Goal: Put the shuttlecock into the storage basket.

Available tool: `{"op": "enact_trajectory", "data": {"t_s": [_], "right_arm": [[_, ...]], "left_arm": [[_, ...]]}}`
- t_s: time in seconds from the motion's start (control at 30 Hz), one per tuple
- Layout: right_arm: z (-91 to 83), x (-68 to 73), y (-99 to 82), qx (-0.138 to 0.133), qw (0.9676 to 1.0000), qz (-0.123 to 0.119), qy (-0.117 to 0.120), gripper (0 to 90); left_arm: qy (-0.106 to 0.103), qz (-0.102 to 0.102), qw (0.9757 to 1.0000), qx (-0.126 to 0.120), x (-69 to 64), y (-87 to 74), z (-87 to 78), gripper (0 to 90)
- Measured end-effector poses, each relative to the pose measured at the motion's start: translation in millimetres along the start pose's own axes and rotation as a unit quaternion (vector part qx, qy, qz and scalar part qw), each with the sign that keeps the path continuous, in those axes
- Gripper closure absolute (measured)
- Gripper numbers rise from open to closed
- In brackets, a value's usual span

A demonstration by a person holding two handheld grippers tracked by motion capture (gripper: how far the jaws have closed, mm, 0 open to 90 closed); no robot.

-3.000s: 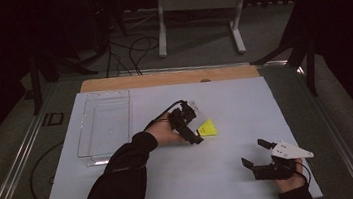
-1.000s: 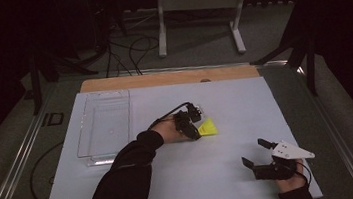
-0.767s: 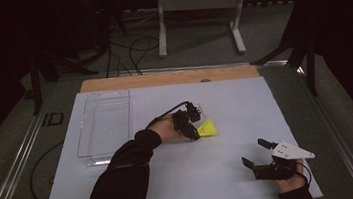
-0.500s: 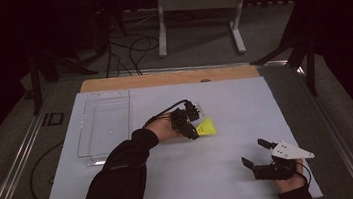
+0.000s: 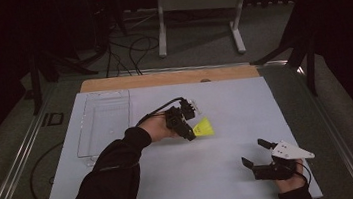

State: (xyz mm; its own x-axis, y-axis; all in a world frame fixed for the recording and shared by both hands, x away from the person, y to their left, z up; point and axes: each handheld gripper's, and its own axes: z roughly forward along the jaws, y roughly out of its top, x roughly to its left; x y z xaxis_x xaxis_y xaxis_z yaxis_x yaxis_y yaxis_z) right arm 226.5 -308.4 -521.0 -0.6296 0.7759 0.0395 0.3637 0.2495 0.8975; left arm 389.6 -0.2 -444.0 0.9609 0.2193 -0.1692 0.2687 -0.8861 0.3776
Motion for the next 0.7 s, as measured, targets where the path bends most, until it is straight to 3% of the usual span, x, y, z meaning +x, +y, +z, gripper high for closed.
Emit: {"op": "enact_trajectory", "data": {"t_s": [0.33, 0.53, 0.7], "right_arm": [[0.0, 0.4, 0.2, -0.001, 1.0, -0.002, 0.001, 9.7], [0.1, 0.3, 0.1, 0.0, 1.0, -0.003, 0.001, 9.7], [0.4, 0.4, 0.3, -0.001, 1.0, -0.004, 0.001, 9.7]], "left_arm": [[0.002, -0.006, 1.0, -0.004, -4.8, -10.1, -24.9, 65.9], [-0.001, -0.022, 0.9997, -0.012, -3.7, -20.7, -40.6, 65.8], [0.009, -0.034, 0.9994, -0.007, -2.4, -29.9, -50.6, 65.8]]}}
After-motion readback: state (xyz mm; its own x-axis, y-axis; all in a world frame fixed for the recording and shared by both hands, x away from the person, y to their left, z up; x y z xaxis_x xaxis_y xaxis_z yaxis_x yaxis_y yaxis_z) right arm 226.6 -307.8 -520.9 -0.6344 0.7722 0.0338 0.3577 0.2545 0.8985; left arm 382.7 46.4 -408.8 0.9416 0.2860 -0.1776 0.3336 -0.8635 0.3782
